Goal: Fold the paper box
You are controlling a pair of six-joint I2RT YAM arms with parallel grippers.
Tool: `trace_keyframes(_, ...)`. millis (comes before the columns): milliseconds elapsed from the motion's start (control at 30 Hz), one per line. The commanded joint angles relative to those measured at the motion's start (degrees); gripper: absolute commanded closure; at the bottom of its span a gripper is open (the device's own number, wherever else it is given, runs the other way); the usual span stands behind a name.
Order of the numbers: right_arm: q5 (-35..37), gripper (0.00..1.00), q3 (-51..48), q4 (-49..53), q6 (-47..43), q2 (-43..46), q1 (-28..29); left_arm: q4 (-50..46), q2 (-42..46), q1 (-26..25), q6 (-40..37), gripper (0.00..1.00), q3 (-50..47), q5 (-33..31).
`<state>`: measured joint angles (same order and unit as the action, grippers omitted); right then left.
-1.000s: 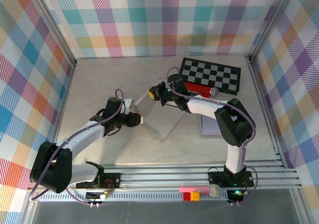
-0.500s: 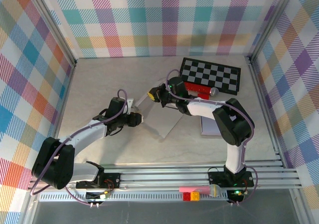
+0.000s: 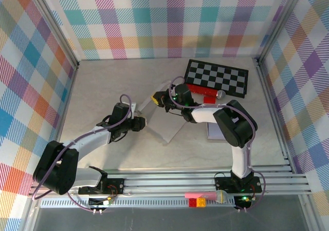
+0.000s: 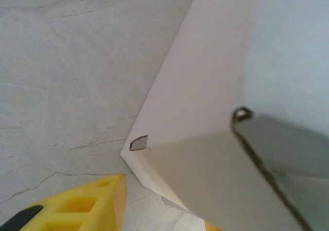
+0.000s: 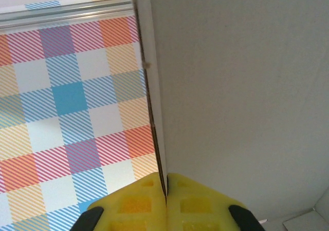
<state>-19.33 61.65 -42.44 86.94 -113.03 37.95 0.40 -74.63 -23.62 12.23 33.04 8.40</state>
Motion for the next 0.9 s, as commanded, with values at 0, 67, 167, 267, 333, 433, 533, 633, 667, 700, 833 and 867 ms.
trace_keyframes(0, 0.07, 1.0, -1.53, -2.0, -1.92, -1.67, 0.63, 2.7, 0.23, -0.64, 0.16, 0.59, -1.17, -1.11)
trace_keyframes(67, 0.43, 1.0, -1.36, -2.1, -3.08, -1.82, 0.61, 2.9, 0.26, -0.64, 0.16, 0.59, -1.39, -1.06)
trace_keyframes(167, 0.47, 1.0, -1.43, -4.25, -3.92, -2.62, 0.79, 2.64, -0.21, -0.64, 0.08, 0.59, -0.98, -1.64)
trace_keyframes(267, 2.1, 1.0, -1.88, -4.92, -4.7, -3.13, 1.52, 3.31, -0.65, -0.64, 0.3, 0.59, -0.54, -1.51)
trace_keyframes(333, 3.25, 1.0, -1.62, -6.0, -4.8, -3.92, 2.16, 3.58, -0.78, -0.73, 0.72, 0.59, -0.1, -1.86)
trace_keyframes(433, 4.93, 1.0, -1.62, -7.14, -4.51, -4.68, 2.76, 4.24, -0.95, -0.79, 1.17, 0.61, 0.16, -2.27)
trace_keyframes(533, 5.65, 1.0, -1.88, -9.05, -3.78, -5.43, 2.95, 4.29, -1.95, -1.02, 1.54, 0.67, 0.62, -2.62)
trace_keyframes(633, 6.64, 1.0, -2.61, -10.32, -3.62, -5.21, 3.29, 5.08, -2.77, -2.05, 2.76, 0.69, 0.63, -4.7)
trace_keyframes(667, 6.59, 1.0, -2.79, -10.74, -3.47, -5.26, 3.35, 5.2, -3.01, -2.54, 3.25, 0.69, 0.71, -5.83)
trace_keyframes(700, 6.8, 1.0, -3.07, -11.35, -3.35, -5.21, 3.56, 5.51, -3.37, -3.07, 4.12, 0.7, 0.8, -7.0)
trace_keyframes(833, 7.55, 1.0, -4.06, -12.52, -2.79, -4.59, 4.05, 5.42, -5.13, -6.15, 6.83, 0.73, 1.96, -13.17)
trace_keyframes(867, 7.58, 1.0, -4.14, -12.33, -2.89, -4.37, 4.13, 5.53, -5.54, -6.72, 7.27, 0.74, 2.09, -14.4)
